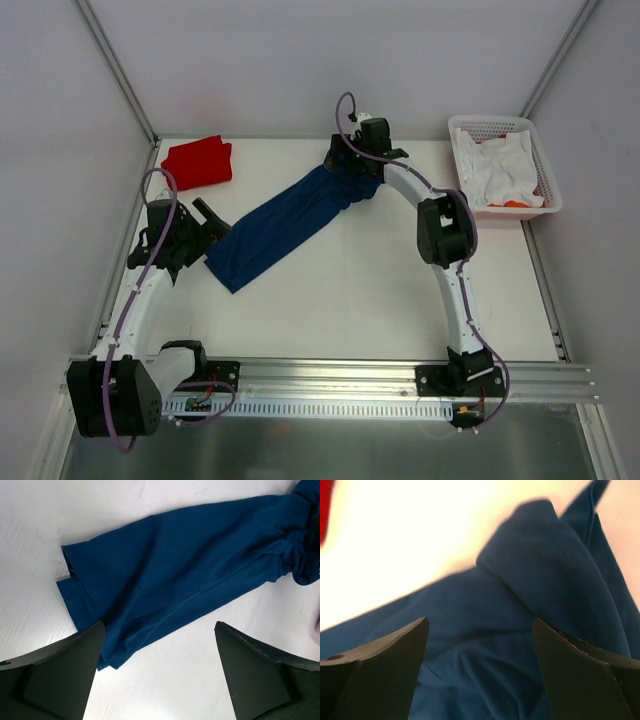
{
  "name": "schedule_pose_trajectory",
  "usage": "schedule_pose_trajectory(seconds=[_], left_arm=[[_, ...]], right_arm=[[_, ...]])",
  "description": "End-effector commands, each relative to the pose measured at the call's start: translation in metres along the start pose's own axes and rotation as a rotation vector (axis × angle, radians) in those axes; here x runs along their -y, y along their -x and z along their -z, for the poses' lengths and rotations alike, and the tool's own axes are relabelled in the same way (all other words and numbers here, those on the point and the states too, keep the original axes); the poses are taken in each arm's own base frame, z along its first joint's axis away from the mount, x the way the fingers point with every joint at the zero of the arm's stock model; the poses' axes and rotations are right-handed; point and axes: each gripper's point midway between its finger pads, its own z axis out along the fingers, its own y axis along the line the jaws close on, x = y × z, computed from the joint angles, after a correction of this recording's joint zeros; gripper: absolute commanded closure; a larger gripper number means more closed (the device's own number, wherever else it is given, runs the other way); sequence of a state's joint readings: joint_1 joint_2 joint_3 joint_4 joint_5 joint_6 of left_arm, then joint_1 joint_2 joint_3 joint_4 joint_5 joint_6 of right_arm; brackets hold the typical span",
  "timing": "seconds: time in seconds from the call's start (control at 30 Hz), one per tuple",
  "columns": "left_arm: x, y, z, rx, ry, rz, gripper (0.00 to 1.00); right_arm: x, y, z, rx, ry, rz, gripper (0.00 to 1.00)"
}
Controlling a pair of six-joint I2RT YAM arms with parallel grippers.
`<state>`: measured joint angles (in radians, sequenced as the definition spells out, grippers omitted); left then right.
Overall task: Fold and stack the t-shirts
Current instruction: Rotate the tshirt 90 degrees
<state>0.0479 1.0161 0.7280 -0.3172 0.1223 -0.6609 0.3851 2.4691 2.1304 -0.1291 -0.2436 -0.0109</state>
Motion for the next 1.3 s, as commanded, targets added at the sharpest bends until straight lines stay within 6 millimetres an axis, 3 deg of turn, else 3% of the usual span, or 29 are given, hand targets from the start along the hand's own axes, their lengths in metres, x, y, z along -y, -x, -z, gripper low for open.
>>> schedule_pose_trajectory(seconds=[0.0, 0.1, 0.13, 0.23, 0.47, 0.7, 0.93, 1.27], left_arm=[[-0.006, 0.008, -0.008, 0.019, 0.024, -0.037, 0.07], [-0.012, 0.006, -0.016, 0.004, 0.06, -0.031, 0.07], [-0.013, 0.007, -0.019, 0.008, 0.065, -0.032, 0.07], [-0.015, 0.008, -0.029, 0.016, 0.079, -0.036, 0.07], [-0.009, 0.0, -0.068, -0.009, 0.06, -0.05, 0.08], [0.027, -0.024, -0.094, -0.055, -0.05, -0.156, 0.08], [0.012, -0.055, -0.114, -0.146, 0.006, -0.182, 0.08], [-0.007, -0.11, -0.106, -0.242, 0.049, -0.222, 0.07]], right_arm=[[-0.026, 0.065, 0.057, 0.143, 0.027, 0.069, 0.12], [-0.029, 0.07, 0.08, 0.14, 0.003, 0.084, 0.12], [-0.037, 0.086, 0.101, 0.174, 0.001, 0.094, 0.12], [-0.046, 0.099, 0.134, 0.198, -0.01, 0.106, 0.11], [-0.067, 0.105, 0.192, 0.197, 0.008, 0.099, 0.11], [-0.07, 0.093, 0.218, 0.179, -0.001, 0.113, 0.11], [-0.081, 0.089, 0.243, 0.198, 0.031, 0.115, 0.11], [-0.097, 0.108, 0.287, 0.28, 0.056, 0.142, 0.09]])
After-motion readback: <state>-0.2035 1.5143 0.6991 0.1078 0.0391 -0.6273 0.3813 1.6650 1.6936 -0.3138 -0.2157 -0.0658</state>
